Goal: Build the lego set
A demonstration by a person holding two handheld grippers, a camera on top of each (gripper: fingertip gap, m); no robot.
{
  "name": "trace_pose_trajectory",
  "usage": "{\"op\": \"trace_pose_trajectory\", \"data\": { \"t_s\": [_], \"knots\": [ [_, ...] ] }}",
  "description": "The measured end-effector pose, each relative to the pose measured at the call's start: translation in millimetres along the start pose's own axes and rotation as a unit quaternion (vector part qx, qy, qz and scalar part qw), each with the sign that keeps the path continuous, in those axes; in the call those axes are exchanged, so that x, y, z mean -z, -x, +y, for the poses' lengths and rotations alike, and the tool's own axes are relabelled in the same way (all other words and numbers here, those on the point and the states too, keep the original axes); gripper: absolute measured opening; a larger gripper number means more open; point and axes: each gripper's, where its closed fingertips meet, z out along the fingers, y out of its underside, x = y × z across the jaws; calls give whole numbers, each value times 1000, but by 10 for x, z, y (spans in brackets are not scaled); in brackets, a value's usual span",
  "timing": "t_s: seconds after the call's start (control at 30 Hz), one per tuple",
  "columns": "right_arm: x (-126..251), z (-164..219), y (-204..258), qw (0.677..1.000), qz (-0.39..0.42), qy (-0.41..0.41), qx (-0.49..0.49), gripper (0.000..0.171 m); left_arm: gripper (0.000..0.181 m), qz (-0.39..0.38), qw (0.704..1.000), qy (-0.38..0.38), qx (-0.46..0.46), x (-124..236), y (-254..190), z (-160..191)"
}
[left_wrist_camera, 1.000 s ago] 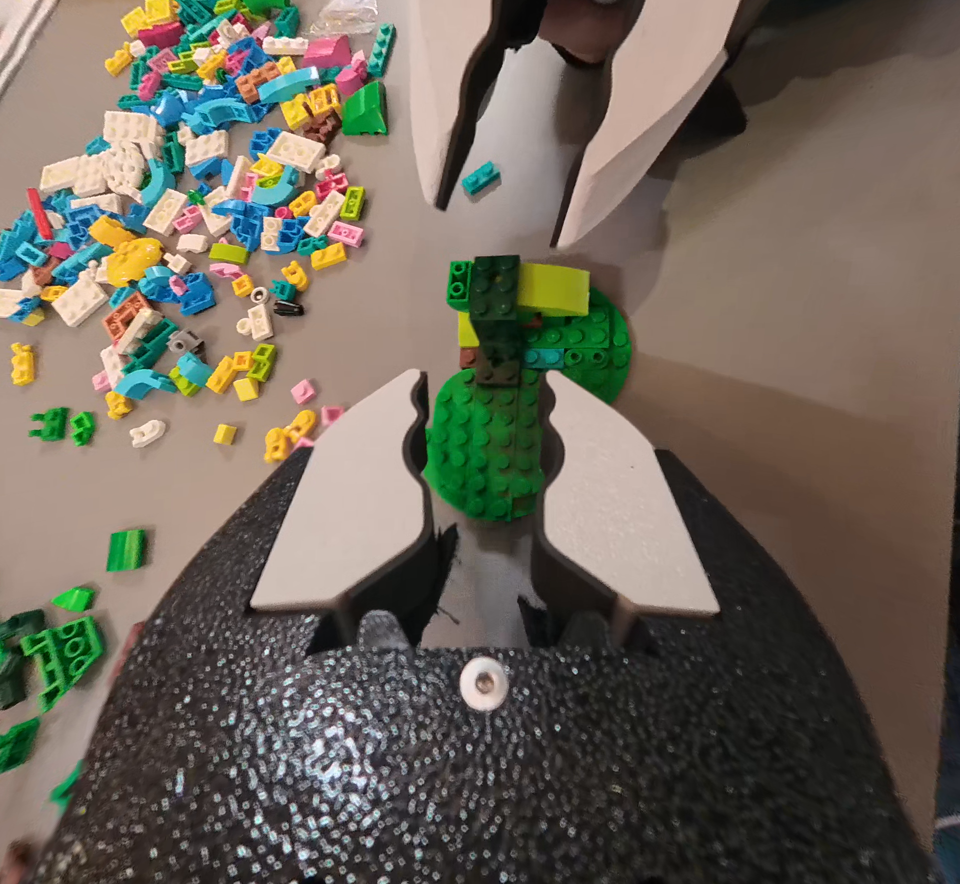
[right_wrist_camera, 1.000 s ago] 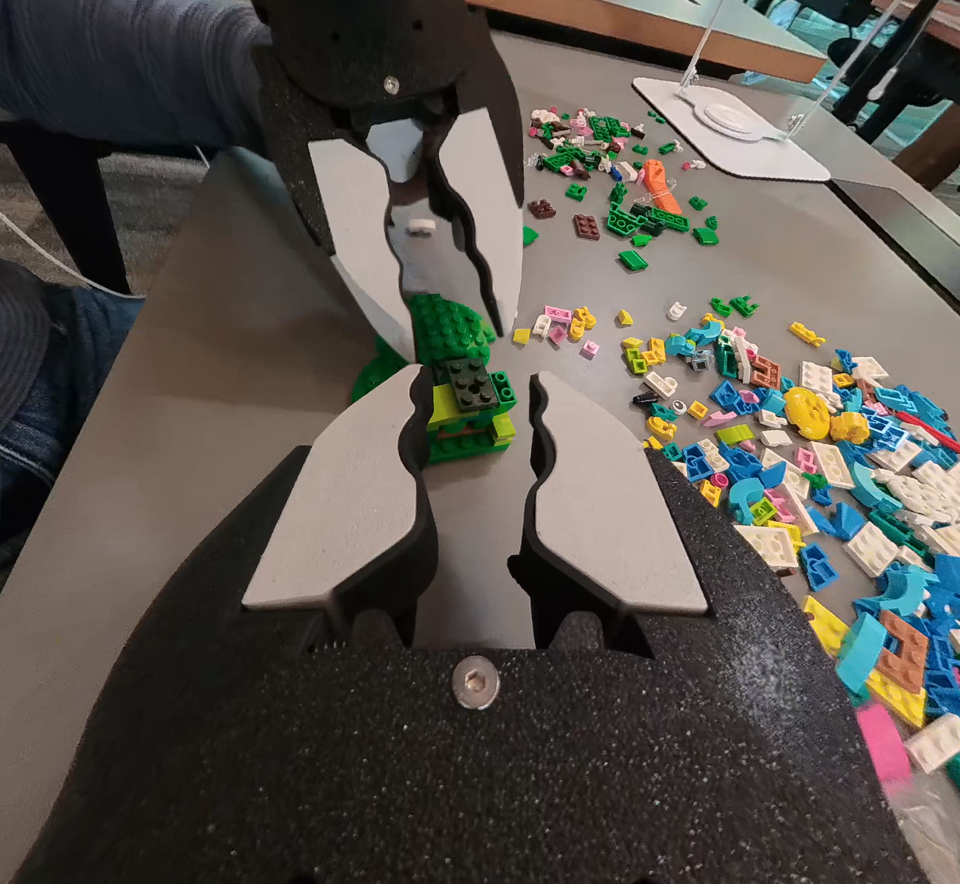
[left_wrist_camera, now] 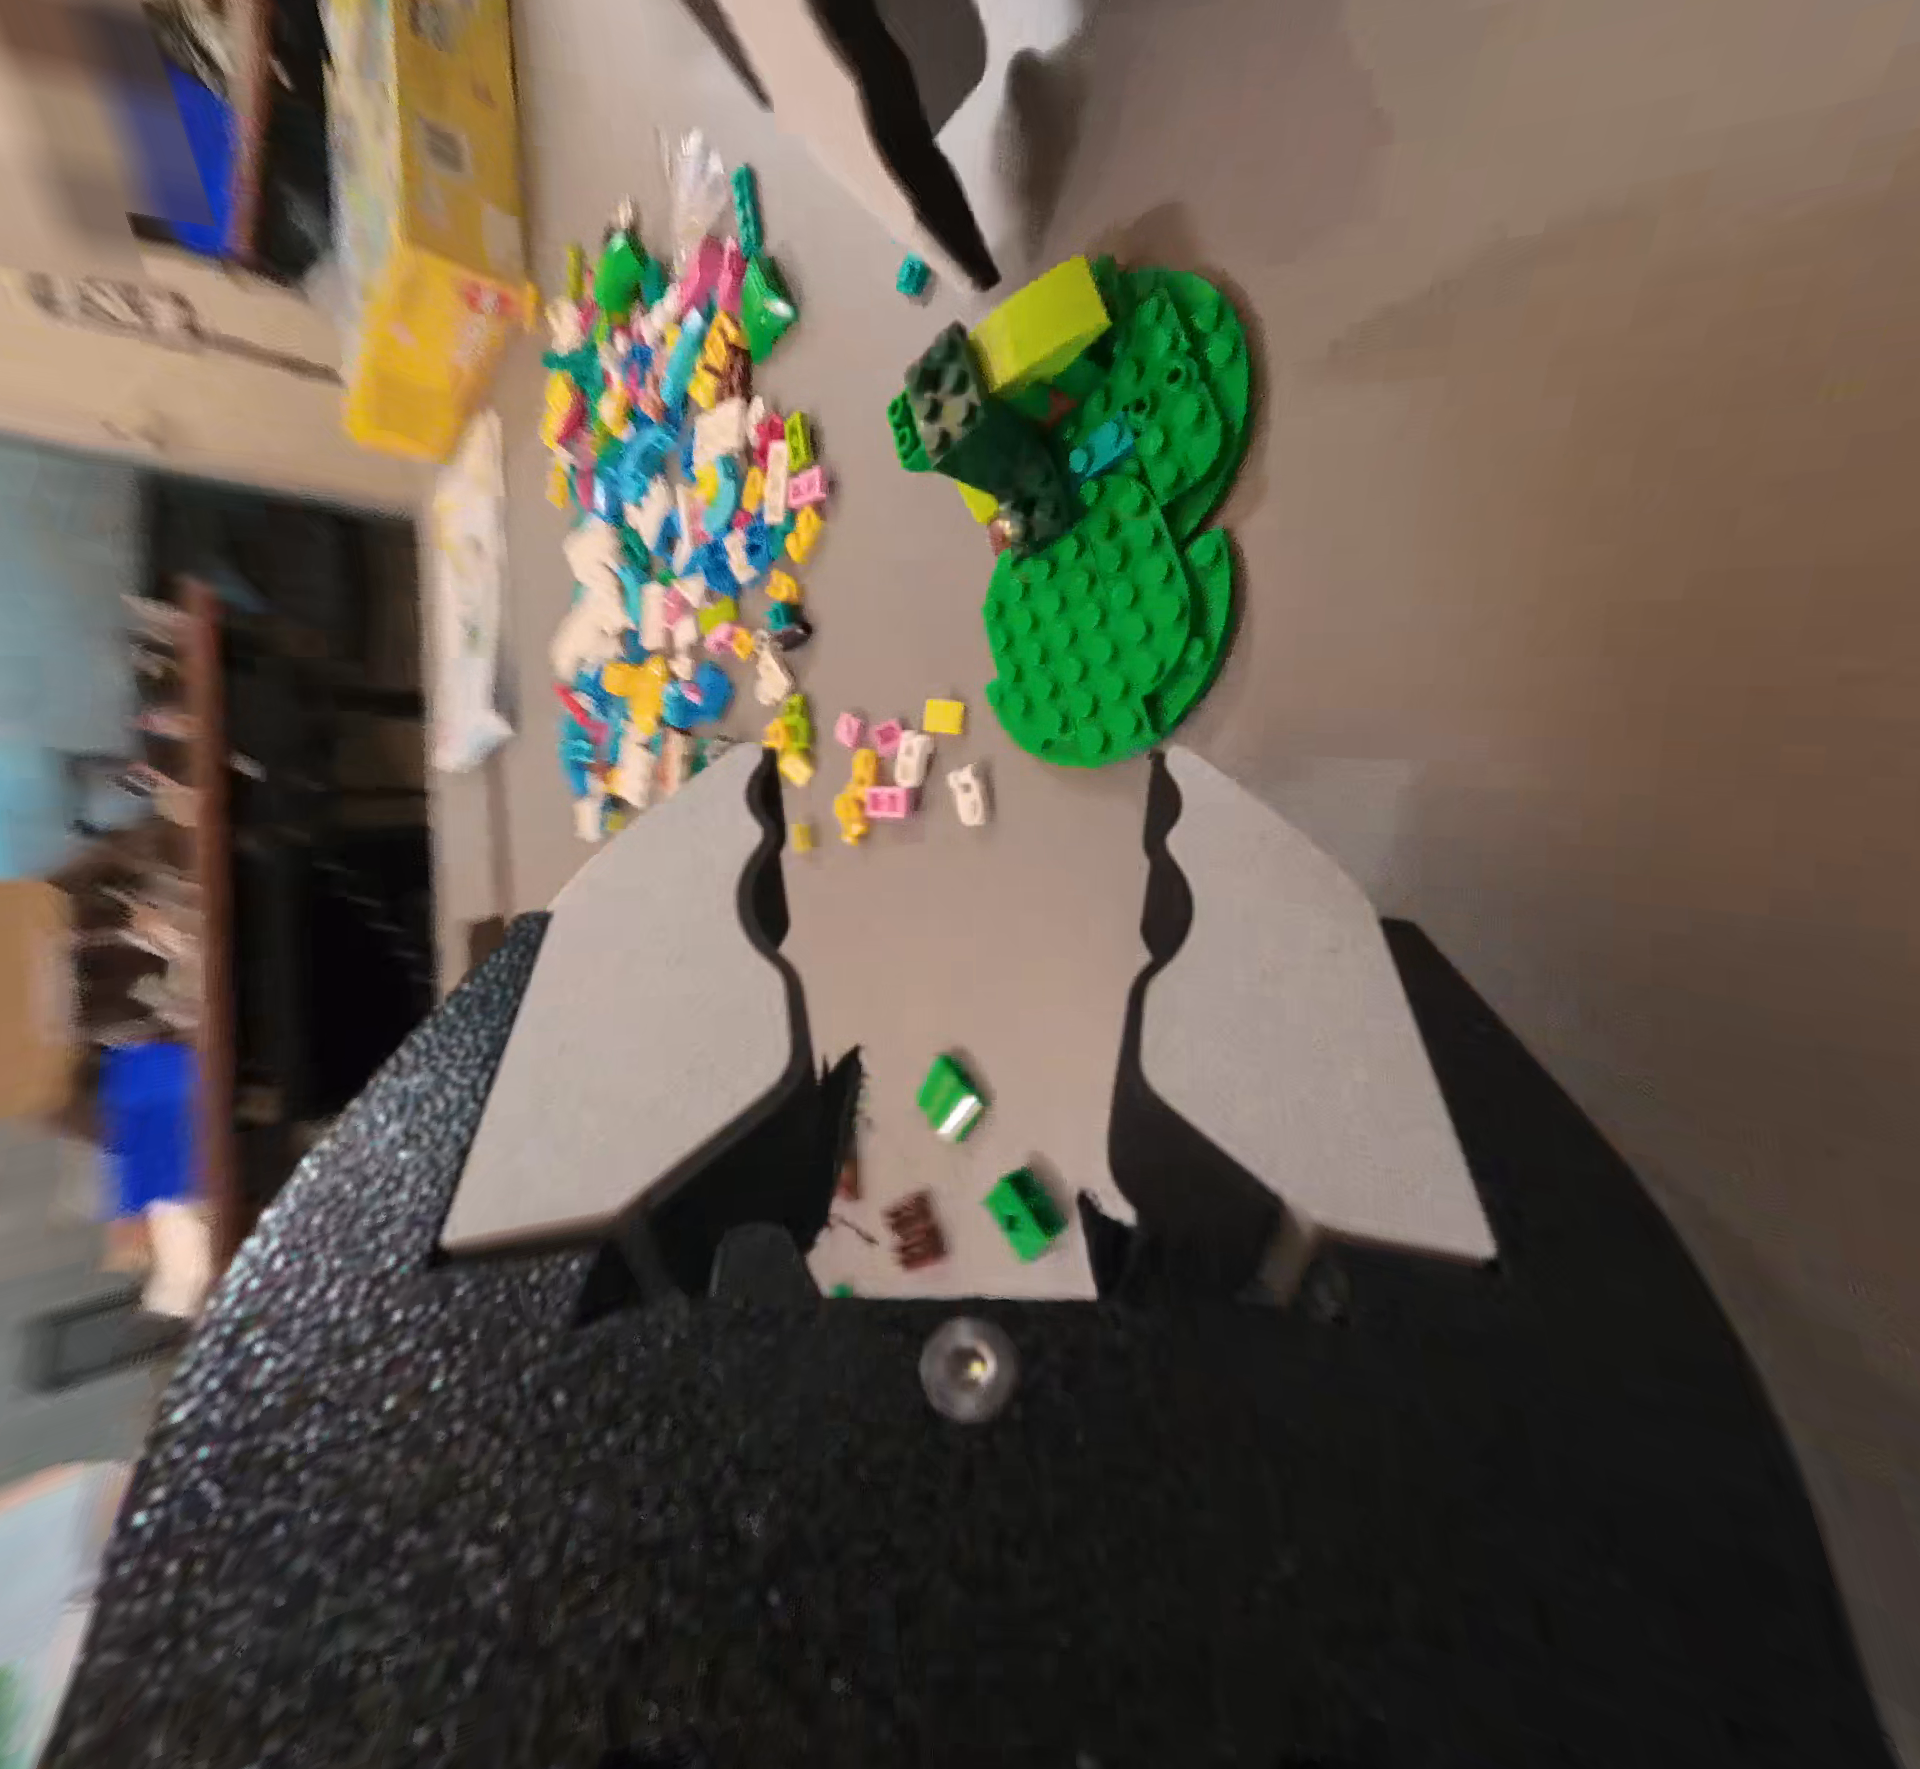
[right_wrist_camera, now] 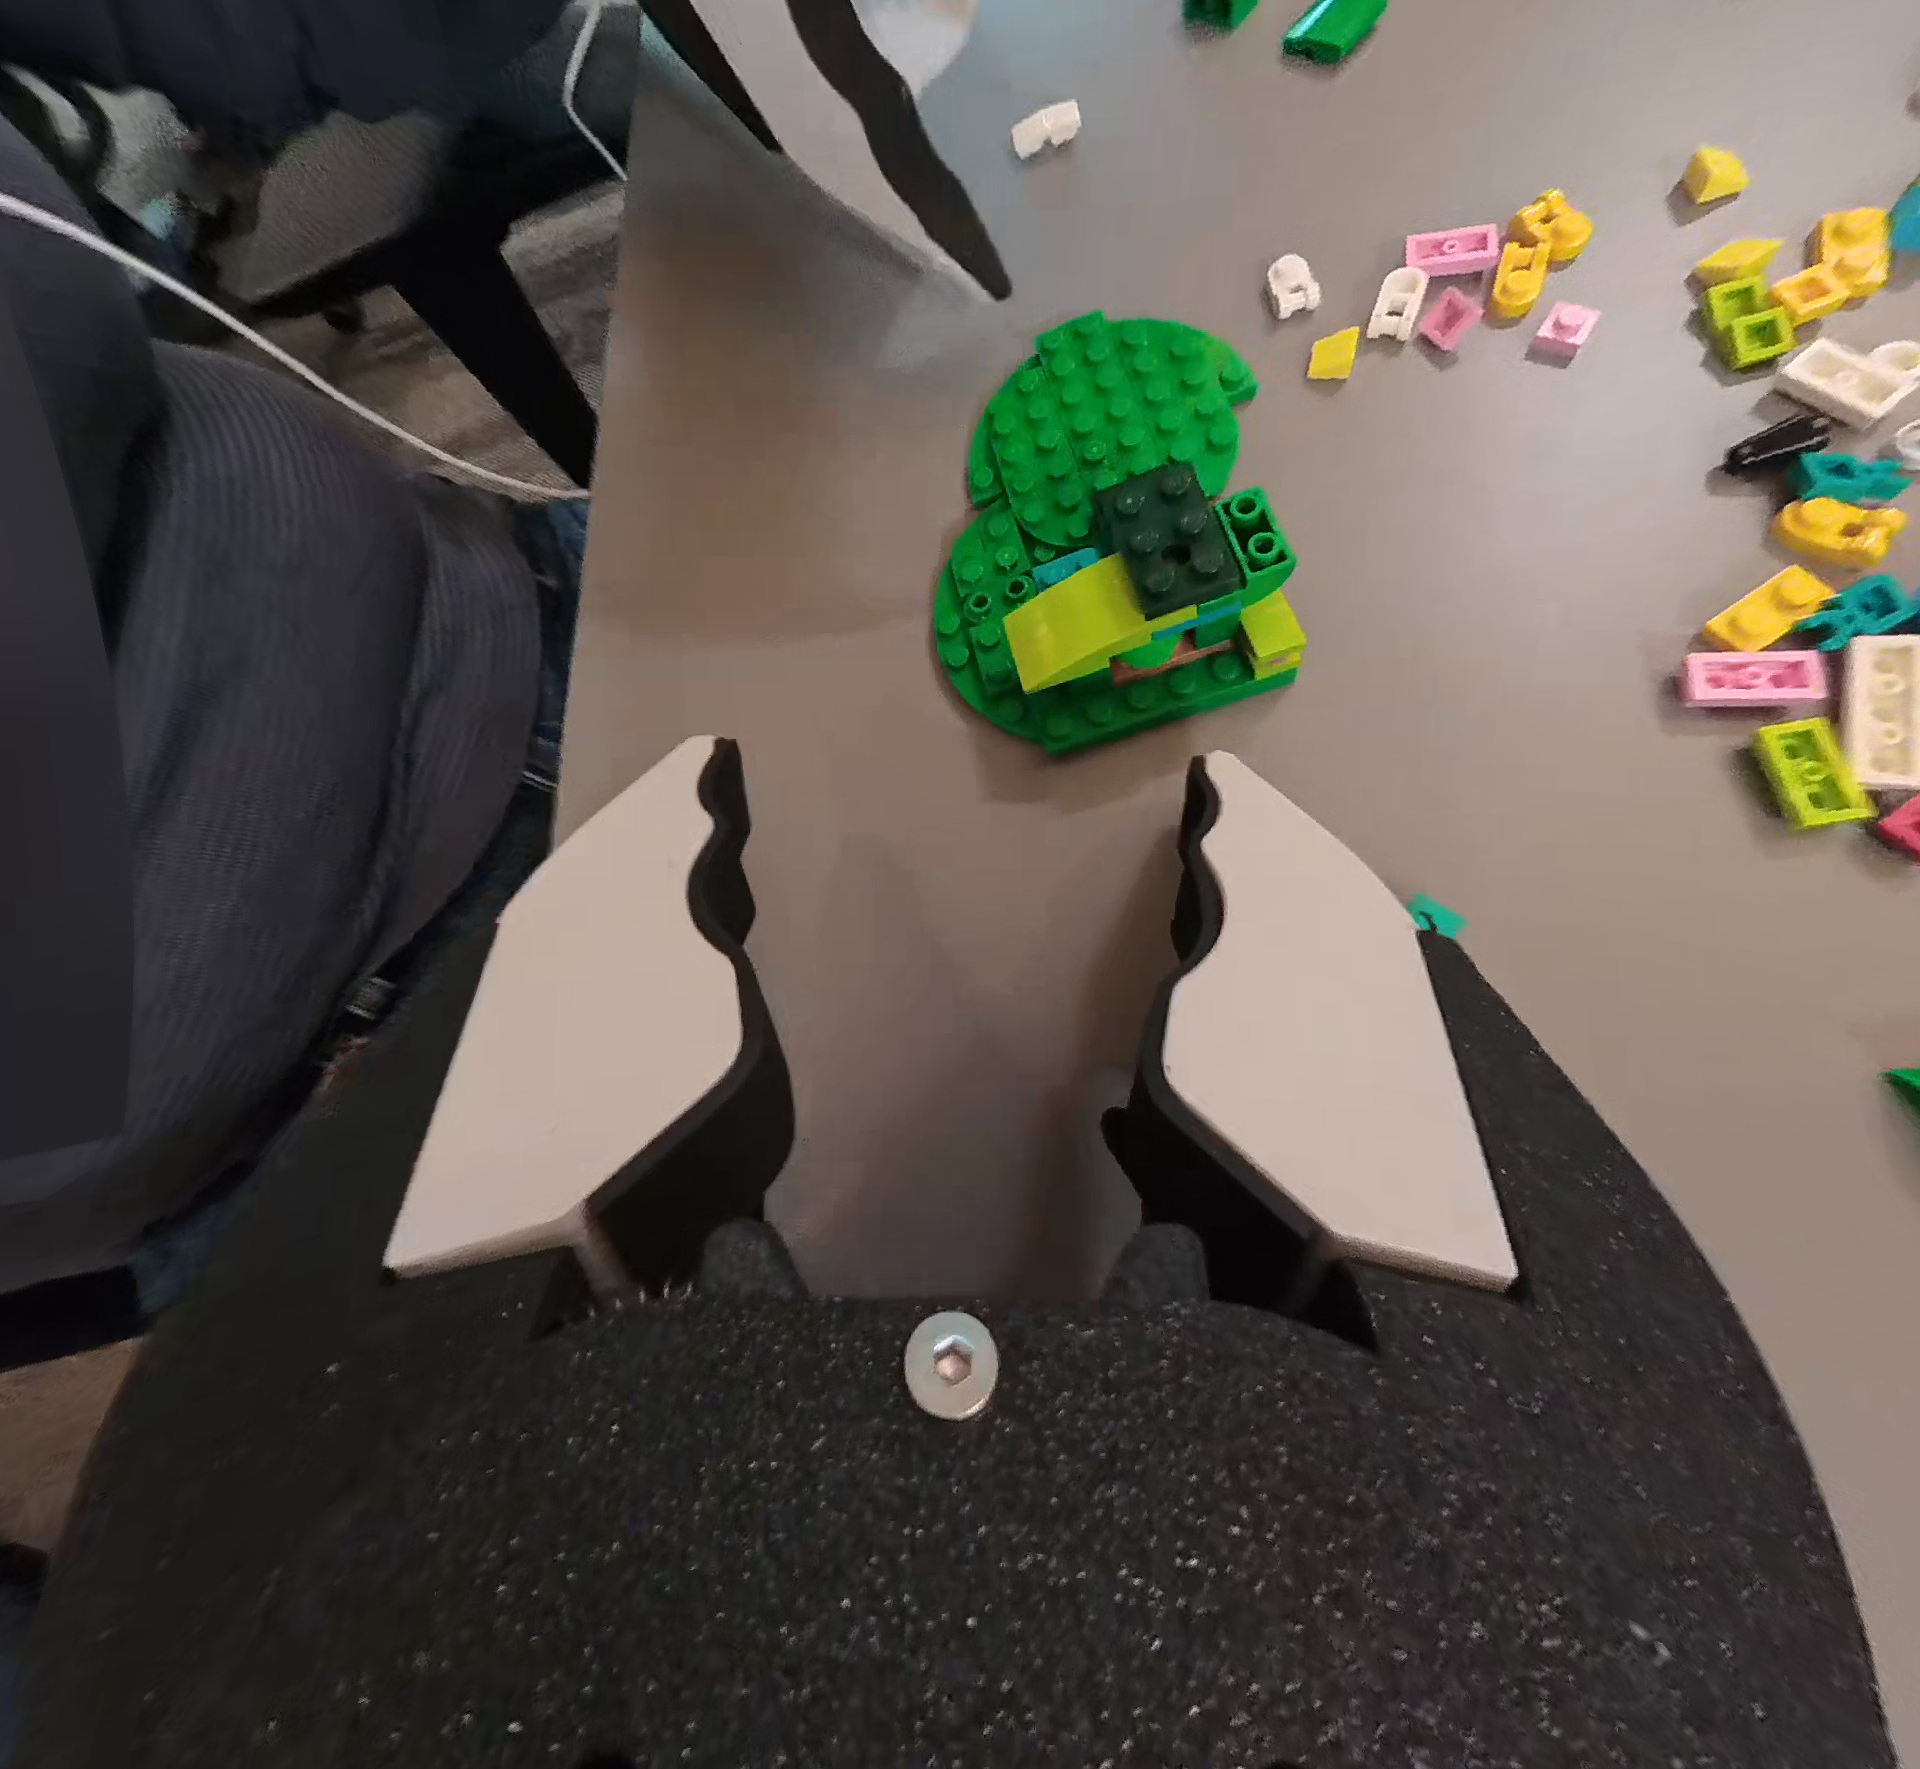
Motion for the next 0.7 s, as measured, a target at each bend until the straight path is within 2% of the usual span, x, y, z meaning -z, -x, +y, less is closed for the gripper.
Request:
{"op": "trace_pose_trajectory", "data": {
  "t_s": [0.1,0.23,0.4,0.57,0.7],
  "knots": [
    [-24,-39,83,998,-41,-7,-51,87,70,-20,994,-21,-107,8,-47,-11],
    [-12,-111,104,993,-68,-32,-92,88,72,-38,976,-47,-210,-20,-91,-89],
    [8,-166,73,988,-78,-53,-125,88,65,-46,953,-38,-296,-147,-58,-126],
    [2,-168,55,987,-71,-52,-133,87,65,-37,942,-30,-331,-202,-48,-167],
    [6,-175,41,986,-70,-56,-139,86,71,-50,952,-42,-298,-187,-18,-187]
  ]
}}
